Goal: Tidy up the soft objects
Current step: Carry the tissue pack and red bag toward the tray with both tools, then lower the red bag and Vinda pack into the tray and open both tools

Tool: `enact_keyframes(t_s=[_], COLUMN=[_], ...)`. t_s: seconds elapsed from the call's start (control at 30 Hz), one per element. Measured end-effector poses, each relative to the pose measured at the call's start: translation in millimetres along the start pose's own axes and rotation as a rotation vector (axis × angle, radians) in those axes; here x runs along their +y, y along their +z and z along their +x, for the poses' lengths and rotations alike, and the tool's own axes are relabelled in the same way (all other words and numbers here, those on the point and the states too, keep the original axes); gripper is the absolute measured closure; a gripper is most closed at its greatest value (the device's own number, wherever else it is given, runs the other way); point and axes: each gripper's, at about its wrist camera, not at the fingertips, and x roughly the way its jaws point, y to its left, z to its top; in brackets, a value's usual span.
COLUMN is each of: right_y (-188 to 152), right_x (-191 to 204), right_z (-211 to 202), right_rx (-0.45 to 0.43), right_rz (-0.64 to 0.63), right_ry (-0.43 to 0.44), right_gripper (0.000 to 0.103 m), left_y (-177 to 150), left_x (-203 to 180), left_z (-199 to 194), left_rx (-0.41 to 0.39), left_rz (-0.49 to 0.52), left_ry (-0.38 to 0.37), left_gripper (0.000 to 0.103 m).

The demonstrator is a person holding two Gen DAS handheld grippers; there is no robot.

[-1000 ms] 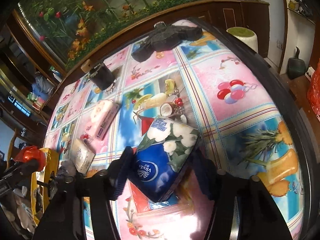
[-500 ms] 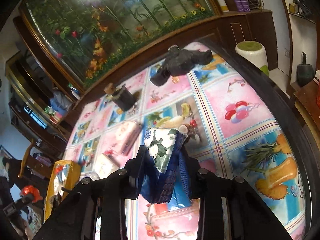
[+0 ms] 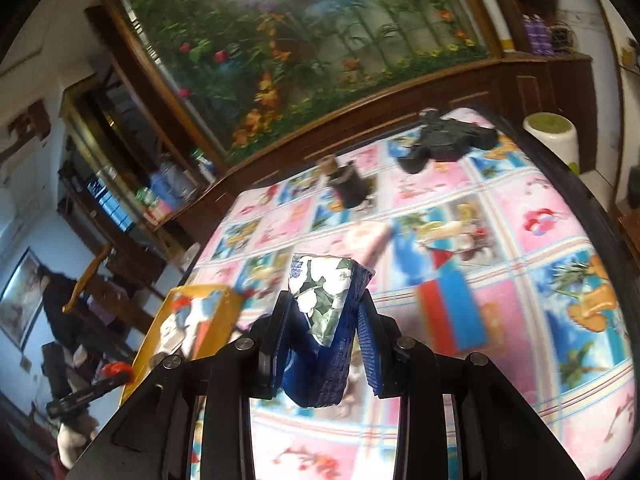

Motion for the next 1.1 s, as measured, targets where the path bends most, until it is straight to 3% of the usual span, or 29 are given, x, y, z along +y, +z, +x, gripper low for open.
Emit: enact_keyframes(t_s=[0.1,0.23,0.37,0.47,0.57,0.73,0.97,1.1], right_y=[-1.9,-6.0,-8.9,-9.7,-9.9,-7.4,-5.8,-6.4], right_x=[33.3,74.5,115.1,145.0,178.5,232.2,265.1,263.0], right_z=[7.8,30.8,67.5,98.3,132.4,192.0,275.6,284.7], right_rx=[0.027,0.085,0.173,0.229,0.287,0.346,0.435,0.431], right_rz=[-0.058,-0.1,-0.126,-0.158,-0.18,-0.219,-0.196,-0.153], right_ry=[0.02,0.066,0.117,0.13,0.152,0.158,0.127,0.121], right_gripper=[0.073,0.073,0.073,0.073,0.073,0.072,0.066,0.058], left_y=[-1.9,-7.7,-15.9,-21.4,-24.4,-27.1,-38.7,-47.9], left_x=[10.6,20.9,30.1,33.2,32.5,38.1,47.4,51.4], left_z=[4.8,17.6,22.5,13.3,2.9,-13.6,-33.9,-43.0], left_rx=[-0.003,0.049,0.079,0.056,0.024,-0.027,-0.07,-0.078], left_rz=[0.007,0.012,-0.015,-0.021,-0.005,-0.022,-0.094,-0.152], left_ry=[0.038,0.044,0.006,-0.02,-0.028,-0.064,-0.151,-0.194], left_gripper=[0.06,0.054,0.051,0.05,0.038,0.037,0.037,0.036])
